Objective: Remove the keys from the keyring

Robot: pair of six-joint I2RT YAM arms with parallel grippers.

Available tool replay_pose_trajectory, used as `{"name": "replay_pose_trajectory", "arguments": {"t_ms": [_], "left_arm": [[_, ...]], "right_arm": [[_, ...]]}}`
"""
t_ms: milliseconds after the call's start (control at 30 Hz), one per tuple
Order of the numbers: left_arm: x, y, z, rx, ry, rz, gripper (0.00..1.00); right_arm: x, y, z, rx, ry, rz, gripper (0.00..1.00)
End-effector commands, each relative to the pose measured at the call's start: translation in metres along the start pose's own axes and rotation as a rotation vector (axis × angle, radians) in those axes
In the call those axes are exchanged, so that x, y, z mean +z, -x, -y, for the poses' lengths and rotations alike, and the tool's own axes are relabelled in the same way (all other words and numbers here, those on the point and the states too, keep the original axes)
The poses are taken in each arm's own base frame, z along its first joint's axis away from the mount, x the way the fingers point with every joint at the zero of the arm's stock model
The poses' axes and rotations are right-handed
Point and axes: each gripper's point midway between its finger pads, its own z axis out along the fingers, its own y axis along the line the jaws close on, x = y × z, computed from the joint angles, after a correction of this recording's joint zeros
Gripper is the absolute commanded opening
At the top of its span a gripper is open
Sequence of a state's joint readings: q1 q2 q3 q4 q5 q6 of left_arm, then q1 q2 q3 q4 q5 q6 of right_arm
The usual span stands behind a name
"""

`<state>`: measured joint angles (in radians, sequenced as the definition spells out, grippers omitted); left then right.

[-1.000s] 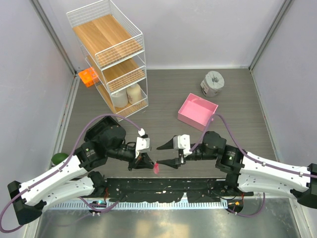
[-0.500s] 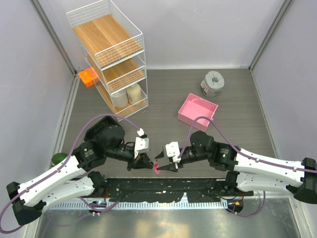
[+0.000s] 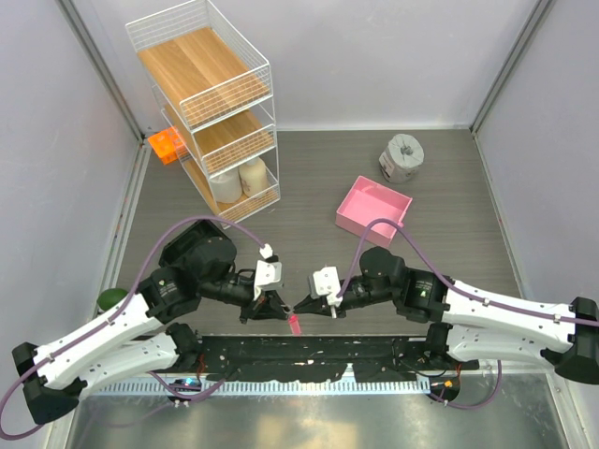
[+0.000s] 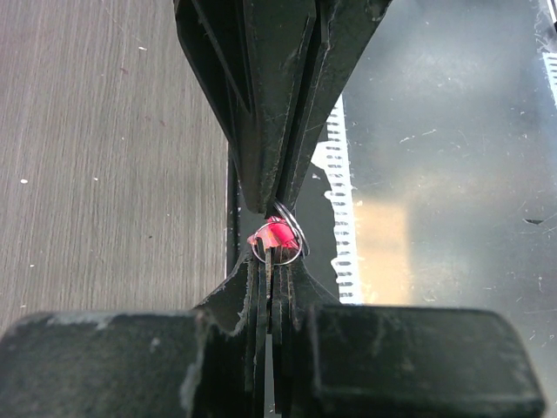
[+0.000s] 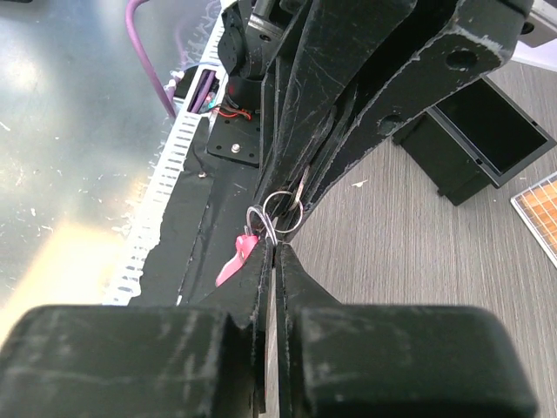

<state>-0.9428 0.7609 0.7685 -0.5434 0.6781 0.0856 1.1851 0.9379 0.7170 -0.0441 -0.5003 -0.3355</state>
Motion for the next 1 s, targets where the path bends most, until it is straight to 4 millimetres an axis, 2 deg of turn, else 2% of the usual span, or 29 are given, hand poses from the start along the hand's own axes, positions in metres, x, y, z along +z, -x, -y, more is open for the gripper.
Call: {"name": "replay_pose_trajectory", "arguments": {"t_ms": [0,167,200,267,367,400,467,600,700,733,767,800,967], "left_arm": [[-0.006,0.021,0.004,0.044,-0.003,0.052,0.00],[-0.004,0.015,0.004,0.030,-0.009,0.040,0.00],[-0.004,0.013,0.004,0.031,-0.007,0.035,0.00],[-0.004,0.010,0.003,0.027,-0.003,0.029,0.00],[-0.004,0.012,0.003,0.033,0.000,0.039,0.00],[-0.004,0.012,0.002,0.033,0.002,0.042,0.00],[-0.002,0.012,-0.001,0.031,0.013,0.044,0.00],[0.002,0.012,-0.004,0.018,0.013,0.047,0.00],[0.004,0.008,-0.021,-0.019,0.101,0.028,0.00],[0.004,0.007,-0.031,-0.055,0.162,0.022,0.00],[0.004,0.006,-0.041,-0.099,0.220,0.011,0.00],[0.004,0.004,-0.050,-0.126,0.268,-0.001,0.00],[0.009,-0.011,-0.094,-0.323,0.482,-0.108,0.00]], "right_arm": [[-0.007,0.044,0.009,-0.013,-0.056,0.149,0.05],[-0.018,0.062,0.015,0.073,-0.149,0.305,0.05],[-0.021,0.060,0.015,0.110,-0.168,0.330,0.05],[-0.028,0.064,0.022,0.168,-0.225,0.389,0.05],[-0.041,0.066,0.042,0.288,-0.362,0.458,0.05],[-0.043,0.063,0.041,0.301,-0.370,0.465,0.05],[-0.050,0.076,0.041,0.317,-0.369,0.557,0.05],[-0.055,0.080,0.043,0.375,-0.382,0.606,0.05],[-0.061,0.066,0.060,0.399,-0.500,0.540,0.05],[-0.071,0.054,0.077,0.425,-0.627,0.492,0.05],[-0.076,0.047,0.082,0.440,-0.679,0.460,0.05],[-0.087,0.029,0.095,0.480,-0.799,0.400,0.05],[-0.119,-0.006,0.107,0.529,-1.020,0.308,0.05]]}}
